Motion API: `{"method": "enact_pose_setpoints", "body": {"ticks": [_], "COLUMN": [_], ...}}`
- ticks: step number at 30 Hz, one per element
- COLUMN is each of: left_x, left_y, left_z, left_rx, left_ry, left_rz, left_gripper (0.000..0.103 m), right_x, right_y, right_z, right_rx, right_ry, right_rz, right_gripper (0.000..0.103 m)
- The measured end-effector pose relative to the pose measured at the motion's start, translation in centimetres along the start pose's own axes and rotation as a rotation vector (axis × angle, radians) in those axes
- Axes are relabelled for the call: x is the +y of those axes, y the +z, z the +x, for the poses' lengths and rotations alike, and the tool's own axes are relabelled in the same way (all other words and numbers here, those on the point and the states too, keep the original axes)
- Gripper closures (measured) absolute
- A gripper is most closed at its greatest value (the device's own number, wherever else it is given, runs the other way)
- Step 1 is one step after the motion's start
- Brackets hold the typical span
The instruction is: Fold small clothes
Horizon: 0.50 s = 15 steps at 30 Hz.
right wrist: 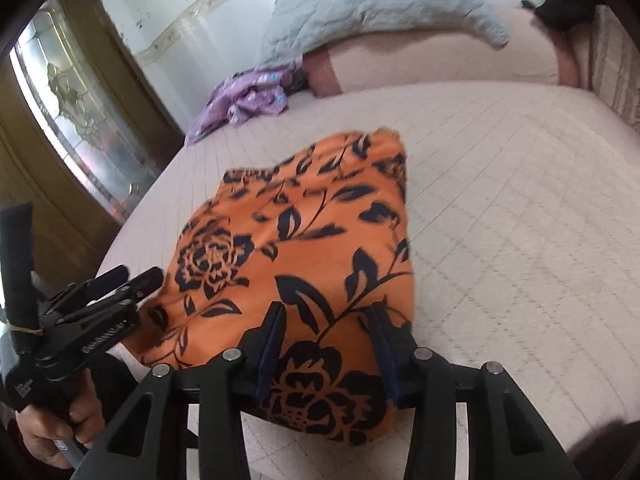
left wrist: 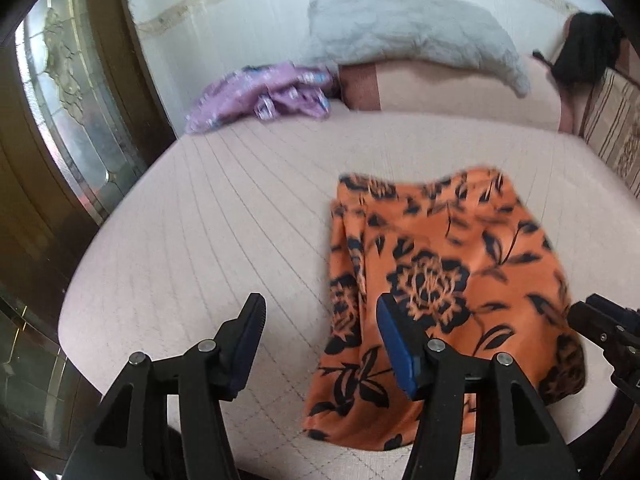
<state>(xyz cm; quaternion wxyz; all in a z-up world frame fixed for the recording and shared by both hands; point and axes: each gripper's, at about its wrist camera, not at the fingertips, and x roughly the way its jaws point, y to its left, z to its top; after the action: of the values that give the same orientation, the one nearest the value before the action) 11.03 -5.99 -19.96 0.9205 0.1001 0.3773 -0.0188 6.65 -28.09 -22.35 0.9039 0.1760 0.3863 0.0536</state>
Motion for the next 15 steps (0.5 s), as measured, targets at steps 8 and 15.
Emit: {"method": "enact_pose_setpoints", "body": {"ticks": [8,15], "left_x": [0.5,1.1], "left_y": [2.6,3.8], "left_z": [-7.3,-11.7], "left_rx": [-0.197,-0.275], "left_ry": [0.039,0.003], "left_rz": [-0.006,-0.033], "left_gripper": [0.018,0.009], "right_x": [1.5,3.3], "right_y": [1.0,2.0], "right_z": [-8.1,-14.1], "right_rx": [-0.206,-0.324], "right_ry": [-0.094,-0.138], "right_rz": [-0.004,-0.015], "right_gripper": [0.051,0.040]}}
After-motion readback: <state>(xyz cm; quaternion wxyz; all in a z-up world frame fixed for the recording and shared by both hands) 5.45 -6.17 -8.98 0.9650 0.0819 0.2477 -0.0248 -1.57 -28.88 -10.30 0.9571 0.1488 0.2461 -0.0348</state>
